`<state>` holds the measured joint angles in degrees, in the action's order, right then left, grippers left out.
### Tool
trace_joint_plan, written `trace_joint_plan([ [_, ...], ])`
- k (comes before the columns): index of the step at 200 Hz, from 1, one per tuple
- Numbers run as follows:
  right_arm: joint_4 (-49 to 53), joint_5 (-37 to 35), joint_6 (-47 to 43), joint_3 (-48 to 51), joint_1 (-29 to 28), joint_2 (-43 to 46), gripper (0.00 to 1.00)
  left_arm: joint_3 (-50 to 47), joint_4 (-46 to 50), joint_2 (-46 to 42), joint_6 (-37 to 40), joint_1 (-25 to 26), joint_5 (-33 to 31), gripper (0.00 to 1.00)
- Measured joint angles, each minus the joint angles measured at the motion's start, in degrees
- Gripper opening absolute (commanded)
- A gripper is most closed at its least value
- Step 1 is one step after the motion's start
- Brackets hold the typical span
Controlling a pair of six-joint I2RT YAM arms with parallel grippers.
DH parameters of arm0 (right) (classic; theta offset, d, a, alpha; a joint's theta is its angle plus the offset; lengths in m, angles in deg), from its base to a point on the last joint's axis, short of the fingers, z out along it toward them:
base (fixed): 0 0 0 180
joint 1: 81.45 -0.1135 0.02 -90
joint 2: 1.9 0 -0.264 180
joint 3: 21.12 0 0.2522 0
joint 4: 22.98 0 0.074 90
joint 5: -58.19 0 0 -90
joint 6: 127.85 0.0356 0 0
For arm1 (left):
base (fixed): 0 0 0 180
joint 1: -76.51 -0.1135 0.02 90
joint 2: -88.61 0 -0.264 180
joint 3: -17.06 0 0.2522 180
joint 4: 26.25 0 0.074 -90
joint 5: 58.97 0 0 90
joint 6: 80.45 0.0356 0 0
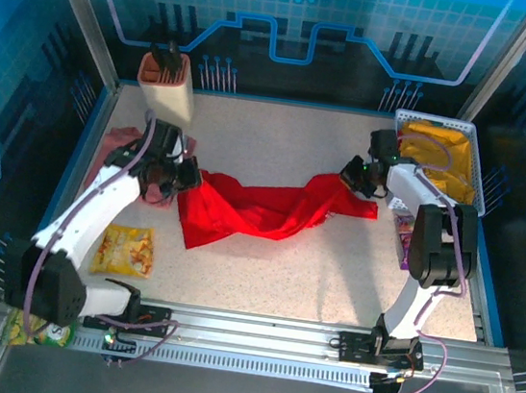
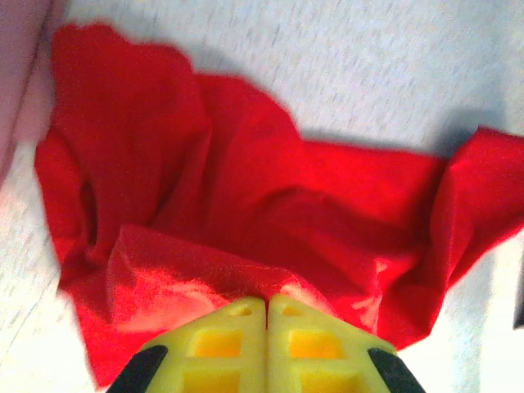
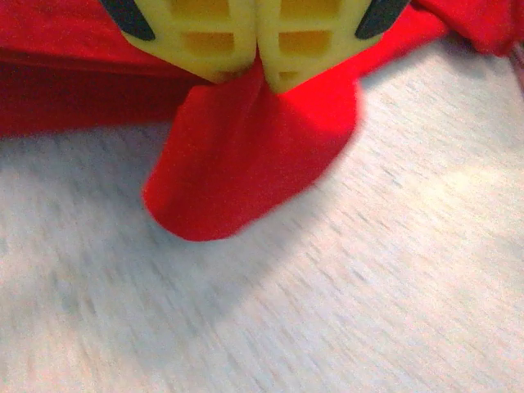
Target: Fold and stack the t-shirts
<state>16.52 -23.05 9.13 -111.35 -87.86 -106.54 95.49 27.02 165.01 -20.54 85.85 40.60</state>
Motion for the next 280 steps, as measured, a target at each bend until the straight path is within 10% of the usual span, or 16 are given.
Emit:
trace_joint_plan([
  [76, -1.88, -8.81, 0.39, -26.58, 0.09, -1.84, 0.0, 51.82, -3.43, 35.45, 0.46, -3.74, 1.92, 0.0],
  [117, -4.07, -11.67, -2.08, -22.62, 0.11, 3.82, 0.0, 75.67, 0.61, 43.65, 2.34, -4.02, 2.78, 0.0],
  [239, 14.69, -16.98, -0.59, 31.63, -1.2, 43.3, 0.15, -6.29, 3.23, -24.98, -0.68, 4.37, -4.35, 0.0],
  [280, 21.97, -17.92, 4.94, 39.52, -3.41, 53.13, 0.61, -16.33, 13.03, -34.51, -10.86, 8.0, -5.75, 0.0],
])
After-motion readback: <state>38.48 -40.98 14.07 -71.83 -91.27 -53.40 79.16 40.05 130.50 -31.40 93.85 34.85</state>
